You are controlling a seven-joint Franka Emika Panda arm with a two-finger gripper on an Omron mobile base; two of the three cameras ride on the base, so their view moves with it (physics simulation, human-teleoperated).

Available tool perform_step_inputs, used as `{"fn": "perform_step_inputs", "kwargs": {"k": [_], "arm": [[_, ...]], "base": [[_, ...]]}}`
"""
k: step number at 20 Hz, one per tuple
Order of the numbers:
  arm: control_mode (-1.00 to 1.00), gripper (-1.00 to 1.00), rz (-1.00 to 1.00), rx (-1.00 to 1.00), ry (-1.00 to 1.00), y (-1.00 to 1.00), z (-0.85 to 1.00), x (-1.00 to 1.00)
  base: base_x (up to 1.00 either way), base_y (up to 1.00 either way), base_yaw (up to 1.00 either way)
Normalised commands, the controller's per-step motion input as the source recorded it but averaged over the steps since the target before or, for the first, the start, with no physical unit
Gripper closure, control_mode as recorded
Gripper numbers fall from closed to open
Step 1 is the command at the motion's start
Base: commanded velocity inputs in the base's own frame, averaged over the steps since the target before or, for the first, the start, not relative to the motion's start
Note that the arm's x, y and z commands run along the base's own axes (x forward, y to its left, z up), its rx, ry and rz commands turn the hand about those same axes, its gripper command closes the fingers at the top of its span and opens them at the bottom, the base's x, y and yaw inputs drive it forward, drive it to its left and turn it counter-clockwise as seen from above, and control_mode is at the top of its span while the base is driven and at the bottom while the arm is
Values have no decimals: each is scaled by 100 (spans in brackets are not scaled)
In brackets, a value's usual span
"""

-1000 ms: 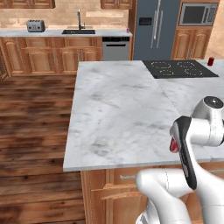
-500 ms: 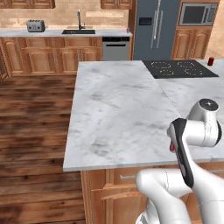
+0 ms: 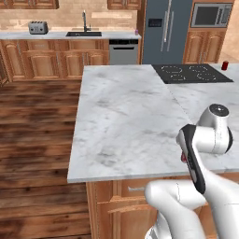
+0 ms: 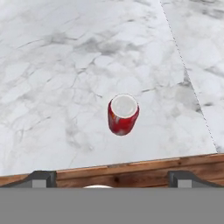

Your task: Four empty soda cans are scattered around the kitchen. Gather all the cans and cluster them next to the stove for recycling.

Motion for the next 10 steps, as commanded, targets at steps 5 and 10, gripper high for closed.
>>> {"fn": "perform_step_inputs", "kwargs": {"k": [5,10], "arm": [[-100,-100,0,1,2,-1,-14,7],[-100,-100,0,3,0,-7,-13,1]], "base": [[0,0,0],[0,0,0]]}}
